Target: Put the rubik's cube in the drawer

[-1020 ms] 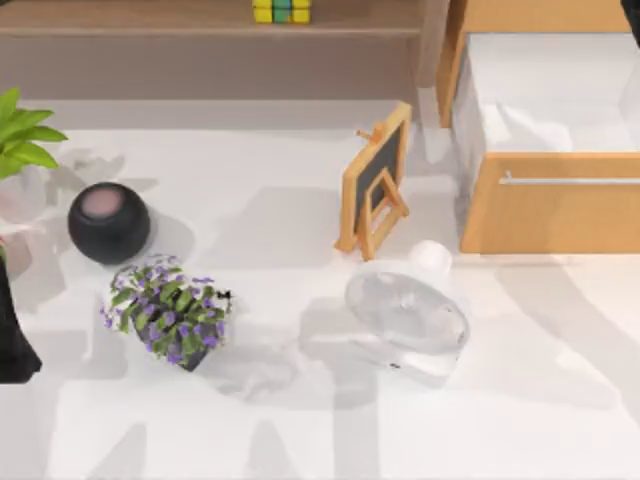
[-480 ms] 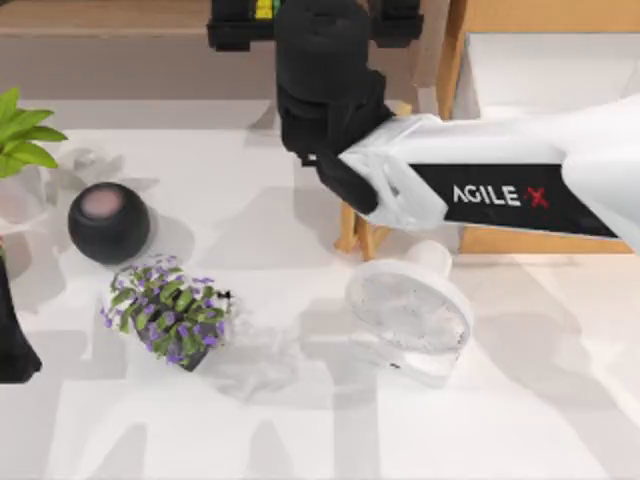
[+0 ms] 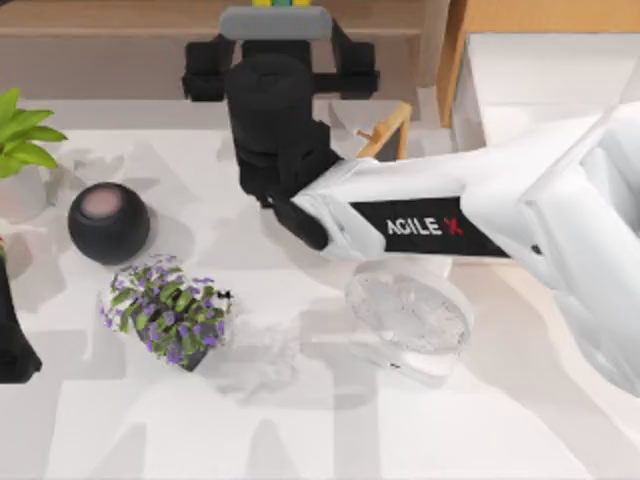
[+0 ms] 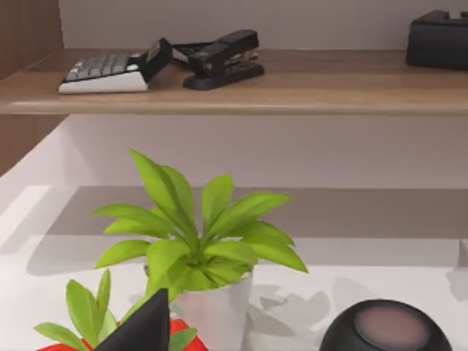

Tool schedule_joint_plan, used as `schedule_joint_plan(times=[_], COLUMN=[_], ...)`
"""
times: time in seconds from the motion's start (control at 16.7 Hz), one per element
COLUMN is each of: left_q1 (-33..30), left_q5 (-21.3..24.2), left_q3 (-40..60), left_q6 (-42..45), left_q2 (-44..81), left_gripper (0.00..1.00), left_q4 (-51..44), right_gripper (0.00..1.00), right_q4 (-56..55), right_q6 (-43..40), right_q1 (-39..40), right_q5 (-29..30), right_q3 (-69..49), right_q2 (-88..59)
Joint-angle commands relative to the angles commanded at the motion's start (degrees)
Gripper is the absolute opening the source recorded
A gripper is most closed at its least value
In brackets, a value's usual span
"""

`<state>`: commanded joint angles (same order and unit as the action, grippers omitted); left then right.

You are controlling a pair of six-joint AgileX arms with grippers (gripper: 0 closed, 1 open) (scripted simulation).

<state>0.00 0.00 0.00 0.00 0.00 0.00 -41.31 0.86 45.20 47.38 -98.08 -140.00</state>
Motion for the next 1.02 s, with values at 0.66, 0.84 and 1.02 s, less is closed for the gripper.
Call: schedule_joint_plan(times=[0.66, 0.84, 1.02], left_q1=[0.00, 0.00, 0.00], left_q5=[0.00, 0.00, 0.00], left_q3=[0.00, 0.00, 0.00], left_q6=[0.00, 0.00, 0.00], left_q2=[0.00, 0.00, 0.00], left_gripper=[1.00, 1.00, 1.00], left_q4=[0.00, 0.00, 0.00], right_gripper=[1.00, 1.00, 1.00], right_q4=[7.18, 8.82, 9.12], right_q6=[-0.34, -0.34, -0.24], right_q1=[-3.42, -4.35, -4.52], right_q5=[-3.35, -4.25, -4.43], right_q3=[-13.37, -18.12, -19.41], right_q2=[-5.79, -8.81, -10.08])
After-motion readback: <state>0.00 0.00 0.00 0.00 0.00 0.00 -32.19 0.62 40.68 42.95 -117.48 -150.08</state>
